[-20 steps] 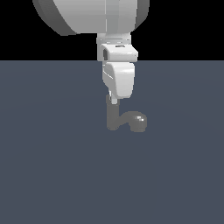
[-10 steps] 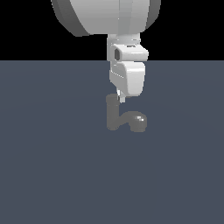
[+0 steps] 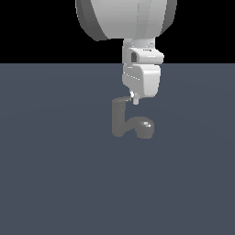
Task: Turn on the faucet by rotating a designated handle.
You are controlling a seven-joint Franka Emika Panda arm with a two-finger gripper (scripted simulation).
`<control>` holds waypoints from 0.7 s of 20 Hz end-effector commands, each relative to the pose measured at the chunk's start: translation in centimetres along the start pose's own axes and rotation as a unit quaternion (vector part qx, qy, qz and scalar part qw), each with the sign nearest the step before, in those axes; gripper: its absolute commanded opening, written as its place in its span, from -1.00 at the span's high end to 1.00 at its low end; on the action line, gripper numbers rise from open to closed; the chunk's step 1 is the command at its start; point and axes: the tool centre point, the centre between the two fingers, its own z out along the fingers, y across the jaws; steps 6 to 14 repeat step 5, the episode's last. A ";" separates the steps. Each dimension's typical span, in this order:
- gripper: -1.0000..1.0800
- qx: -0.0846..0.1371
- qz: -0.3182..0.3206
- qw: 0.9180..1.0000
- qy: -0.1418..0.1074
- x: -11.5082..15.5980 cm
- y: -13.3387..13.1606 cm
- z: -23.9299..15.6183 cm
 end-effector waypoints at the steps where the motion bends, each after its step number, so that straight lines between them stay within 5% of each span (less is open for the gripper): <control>1: 1.00 0.000 0.019 1.000 0.002 2.9 0.0 0.2; 14: 1.00 0.000 0.022 1.000 0.002 4.1 -0.4 0.2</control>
